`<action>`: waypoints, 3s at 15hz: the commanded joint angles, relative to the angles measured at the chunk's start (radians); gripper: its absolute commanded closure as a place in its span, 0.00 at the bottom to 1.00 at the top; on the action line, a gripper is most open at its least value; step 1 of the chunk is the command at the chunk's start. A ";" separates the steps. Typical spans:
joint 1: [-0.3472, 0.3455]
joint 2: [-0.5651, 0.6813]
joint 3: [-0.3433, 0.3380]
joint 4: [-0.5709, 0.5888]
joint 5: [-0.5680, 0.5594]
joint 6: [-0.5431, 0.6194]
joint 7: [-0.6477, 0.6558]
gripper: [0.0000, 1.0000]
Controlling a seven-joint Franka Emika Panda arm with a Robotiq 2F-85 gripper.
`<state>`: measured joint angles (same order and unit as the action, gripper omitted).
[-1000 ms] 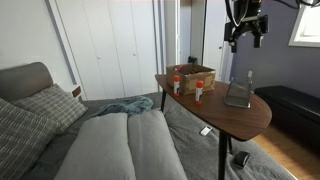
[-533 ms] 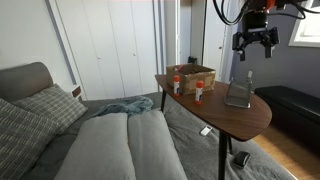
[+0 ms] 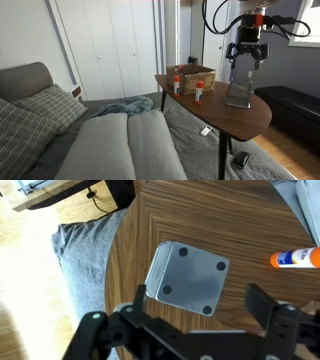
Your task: Remove the paper glue stick from the desktop pen and pencil basket facing up bottom, flip the desktop pen and pencil basket to make it stand upright and move the paper glue stick inside the desktop pen and pencil basket
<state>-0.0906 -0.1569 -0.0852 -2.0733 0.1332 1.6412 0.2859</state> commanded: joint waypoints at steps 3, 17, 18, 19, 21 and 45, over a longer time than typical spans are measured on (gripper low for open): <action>-0.004 0.060 -0.002 -0.010 0.038 0.074 0.004 0.00; -0.010 0.166 -0.024 -0.001 0.087 0.054 -0.033 0.26; -0.010 0.162 -0.025 0.000 0.087 0.048 -0.031 0.34; -0.011 0.149 -0.026 0.002 0.076 0.039 -0.025 0.38; -0.006 0.107 -0.024 -0.010 0.047 0.032 -0.015 0.41; 0.000 -0.215 0.183 -0.400 -0.499 0.579 0.585 0.33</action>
<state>-0.0910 -0.3252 0.0938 -2.4228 -0.3611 2.1955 0.8696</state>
